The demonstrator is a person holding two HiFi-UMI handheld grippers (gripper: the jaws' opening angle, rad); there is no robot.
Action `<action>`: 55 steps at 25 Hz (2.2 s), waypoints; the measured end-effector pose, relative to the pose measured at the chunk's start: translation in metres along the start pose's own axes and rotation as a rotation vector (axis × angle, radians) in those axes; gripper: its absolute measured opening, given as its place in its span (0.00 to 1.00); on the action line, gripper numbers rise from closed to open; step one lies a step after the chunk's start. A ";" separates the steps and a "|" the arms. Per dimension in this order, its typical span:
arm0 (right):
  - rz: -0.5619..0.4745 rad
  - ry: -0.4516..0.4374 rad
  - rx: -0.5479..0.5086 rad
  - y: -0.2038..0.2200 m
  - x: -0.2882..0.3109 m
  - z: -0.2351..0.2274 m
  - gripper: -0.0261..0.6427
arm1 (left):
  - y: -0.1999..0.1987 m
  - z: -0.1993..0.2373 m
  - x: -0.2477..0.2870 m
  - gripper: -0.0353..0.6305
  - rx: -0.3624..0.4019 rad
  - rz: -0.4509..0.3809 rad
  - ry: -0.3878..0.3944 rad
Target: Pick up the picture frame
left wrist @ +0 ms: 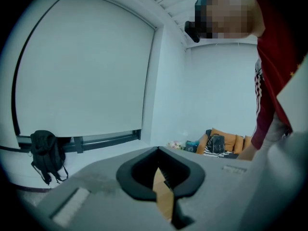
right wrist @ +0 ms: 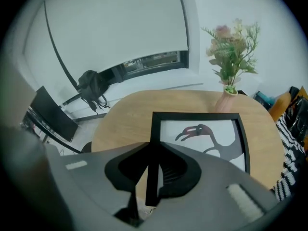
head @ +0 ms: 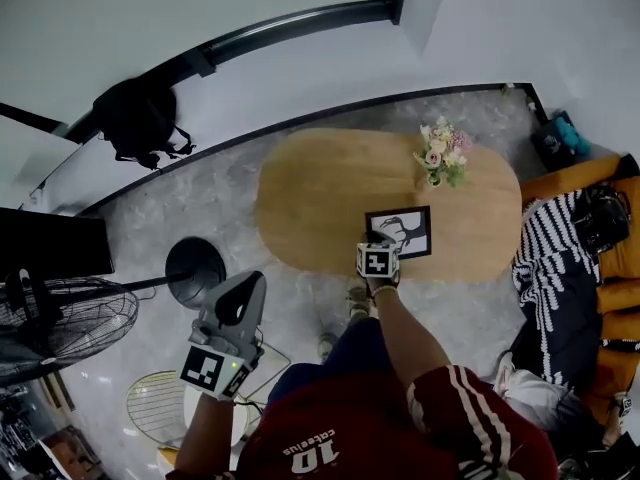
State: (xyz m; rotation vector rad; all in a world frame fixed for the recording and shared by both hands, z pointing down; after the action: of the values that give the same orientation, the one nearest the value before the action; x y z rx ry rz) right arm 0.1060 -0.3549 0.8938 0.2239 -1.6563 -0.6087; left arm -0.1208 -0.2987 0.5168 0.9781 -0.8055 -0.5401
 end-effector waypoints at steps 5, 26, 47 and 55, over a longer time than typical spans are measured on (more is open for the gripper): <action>-0.040 0.003 -0.019 0.001 -0.055 0.002 0.13 | -0.017 -0.020 -0.032 0.05 0.011 -0.056 0.009; -0.361 -0.104 -0.129 -0.021 -0.292 0.051 0.13 | -0.073 -0.085 -0.102 0.05 0.053 -0.278 0.117; -0.987 -0.175 -0.228 -0.052 -0.598 0.146 0.13 | -0.067 -0.138 -0.217 0.05 0.101 -0.370 0.202; -1.127 -0.112 -0.219 -0.065 -0.652 0.141 0.13 | -0.090 -0.157 -0.215 0.05 0.140 -0.409 0.221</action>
State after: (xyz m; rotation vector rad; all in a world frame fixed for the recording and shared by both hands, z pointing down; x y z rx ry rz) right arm 0.0800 -0.0626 0.2913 1.0009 -1.4445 -1.6477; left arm -0.1291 -0.1055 0.3124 1.3187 -0.4493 -0.7176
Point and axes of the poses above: the fingertips, and each gripper's own axes: x forward along the fingers, z to its left, y out of its underside, the point moved 3 cm from there along -x, backward along the fingers, and after that the axes turned 12 degrees about -x, right-handed, at the moved point
